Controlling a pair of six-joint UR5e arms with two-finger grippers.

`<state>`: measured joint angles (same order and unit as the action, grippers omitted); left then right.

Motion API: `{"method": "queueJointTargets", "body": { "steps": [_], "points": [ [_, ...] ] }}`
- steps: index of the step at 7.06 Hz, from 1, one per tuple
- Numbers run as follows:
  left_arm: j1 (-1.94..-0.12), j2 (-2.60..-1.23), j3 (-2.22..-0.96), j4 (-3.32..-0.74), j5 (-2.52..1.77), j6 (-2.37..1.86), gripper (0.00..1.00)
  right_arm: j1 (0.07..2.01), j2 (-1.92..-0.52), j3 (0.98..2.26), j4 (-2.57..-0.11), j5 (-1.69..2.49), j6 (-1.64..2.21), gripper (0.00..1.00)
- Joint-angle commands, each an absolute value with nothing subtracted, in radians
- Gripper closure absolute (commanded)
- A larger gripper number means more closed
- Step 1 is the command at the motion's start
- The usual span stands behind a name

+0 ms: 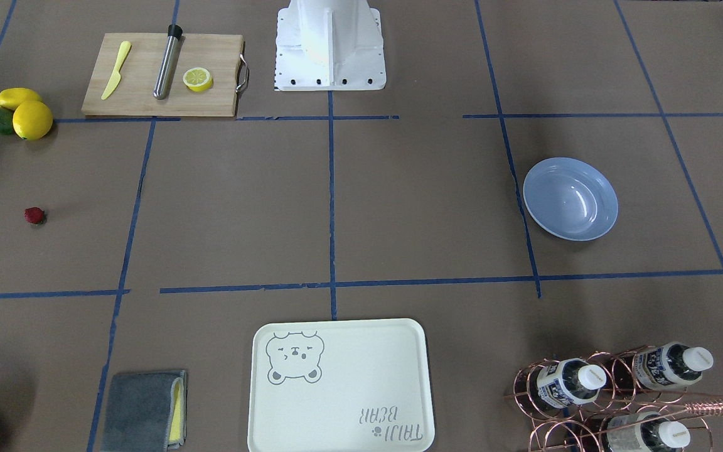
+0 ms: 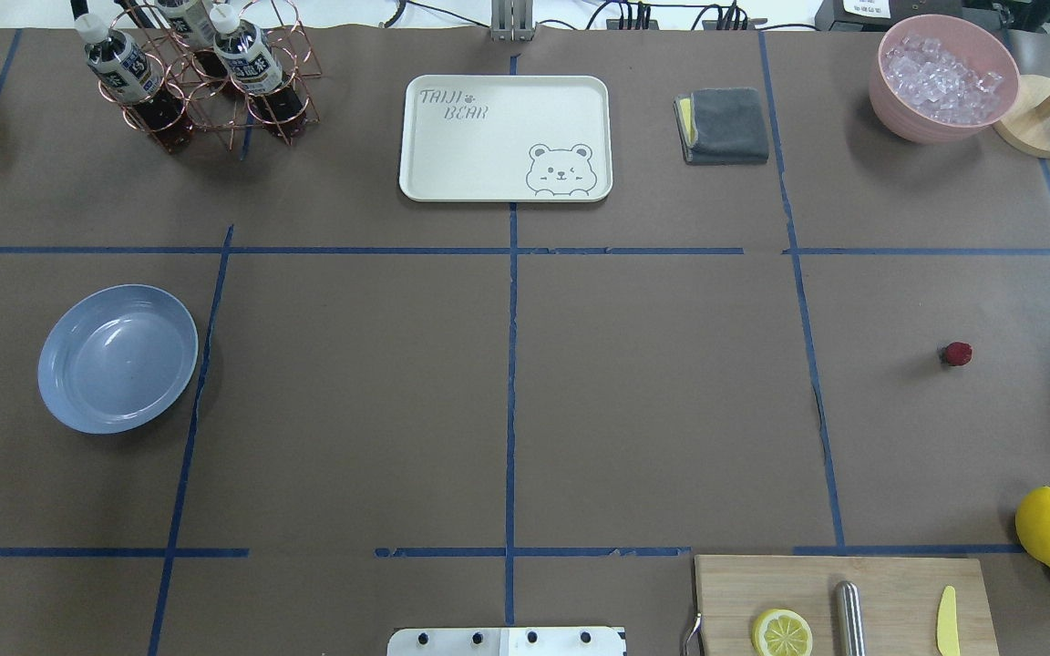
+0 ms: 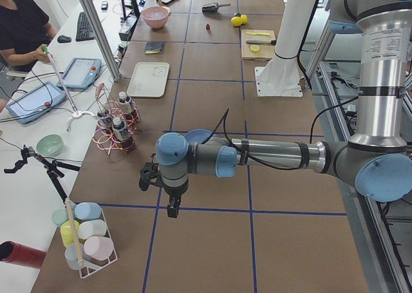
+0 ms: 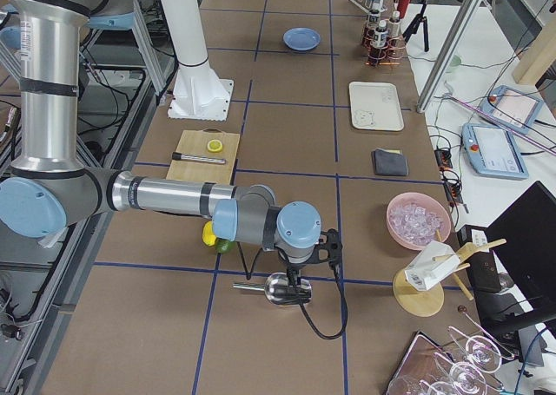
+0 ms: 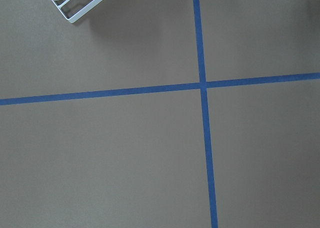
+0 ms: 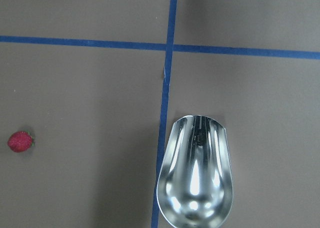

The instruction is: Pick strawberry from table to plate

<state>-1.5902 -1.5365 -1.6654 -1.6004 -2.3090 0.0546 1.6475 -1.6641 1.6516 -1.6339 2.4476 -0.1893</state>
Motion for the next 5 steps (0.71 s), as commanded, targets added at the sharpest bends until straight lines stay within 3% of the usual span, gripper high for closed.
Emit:
{"method": "queueJointTargets", "body": {
  "steps": [1,5],
  "points": [
    [-1.538,-1.54,-1.703,-1.629,-2.307,0.026,0.0,1.647,-1.593,1.661,-1.631,2.442,-0.146,0.0],
    [-1.289,-1.448,-1.715,-2.11,-2.307,-0.555,0.0,1.644,-1.565,1.655,-1.602,2.453,-0.048,0.0]
  ]
}}
